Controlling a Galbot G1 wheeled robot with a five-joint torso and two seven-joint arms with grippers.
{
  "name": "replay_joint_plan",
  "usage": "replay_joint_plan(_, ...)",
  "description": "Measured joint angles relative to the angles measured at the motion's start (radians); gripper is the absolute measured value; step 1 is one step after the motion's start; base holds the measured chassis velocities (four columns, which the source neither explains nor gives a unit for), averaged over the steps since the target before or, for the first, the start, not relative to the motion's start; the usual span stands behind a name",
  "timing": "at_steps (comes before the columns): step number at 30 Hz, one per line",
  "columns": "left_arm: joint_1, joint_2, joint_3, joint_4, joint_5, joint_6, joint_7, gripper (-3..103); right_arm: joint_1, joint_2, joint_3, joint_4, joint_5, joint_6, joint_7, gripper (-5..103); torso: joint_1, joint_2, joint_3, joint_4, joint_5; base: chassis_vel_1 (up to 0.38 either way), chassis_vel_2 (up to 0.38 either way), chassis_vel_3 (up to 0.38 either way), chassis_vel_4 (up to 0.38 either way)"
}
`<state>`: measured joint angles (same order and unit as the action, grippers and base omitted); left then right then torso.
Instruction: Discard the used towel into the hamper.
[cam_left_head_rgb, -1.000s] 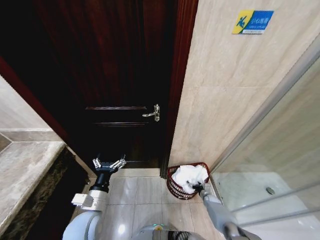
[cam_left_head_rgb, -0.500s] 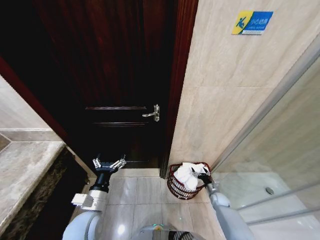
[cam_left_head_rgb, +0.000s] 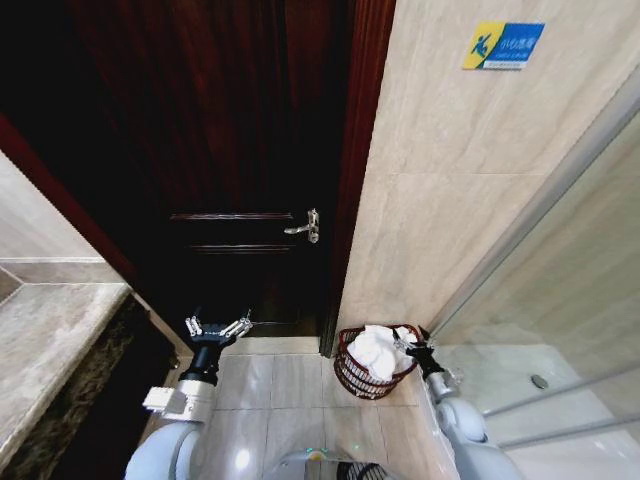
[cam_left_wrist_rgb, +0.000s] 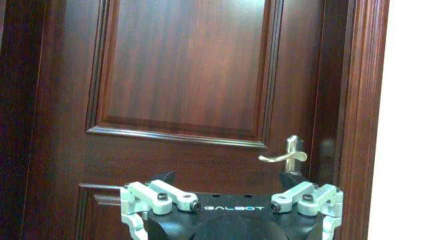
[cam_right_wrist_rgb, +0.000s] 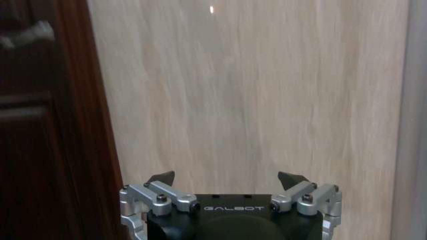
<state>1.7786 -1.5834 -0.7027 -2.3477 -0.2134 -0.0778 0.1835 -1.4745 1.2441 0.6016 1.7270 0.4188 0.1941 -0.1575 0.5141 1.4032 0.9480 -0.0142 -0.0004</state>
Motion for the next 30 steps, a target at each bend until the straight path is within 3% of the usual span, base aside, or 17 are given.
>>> replay_joint_plan(3, 0.000, 0.000, 0.000, 0.000, 0.000, 0.000, 0.000, 100, -0.084, 0.008, 0.037, 0.177, -0.002, -0.017, 0.033, 100, 0.000, 0.000, 0.000, 0.0000, -0.0001, 0.000, 0.000, 0.000, 0.000)
replay_joint_plan(12, 0.000, 0.000, 0.000, 0.000, 0.000, 0.000, 0.000, 100, -0.261, 0.048, 0.100, 0.434, -0.026, -0.019, 0.046, 100, 0.000, 0.000, 0.000, -0.0001, 0.0003, 0.000, 0.000, 0.000, 0.000)
replay_joint_plan(23, 0.000, 0.000, 0.000, 0.000, 0.000, 0.000, 0.000, 100, -0.354, 0.120, 0.116, 0.556, -0.096, 0.001, 0.053, 100, 0.000, 0.000, 0.000, 0.0000, 0.0004, 0.000, 0.000, 0.000, 0.000)
replay_joint_plan(30, 0.000, 0.000, 0.000, 0.000, 0.000, 0.000, 0.000, 100, -0.354, 0.131, 0.113, 0.550, -0.087, 0.009, 0.034, 100, 0.000, 0.000, 0.000, 0.0000, 0.0004, 0.000, 0.000, 0.000, 0.000)
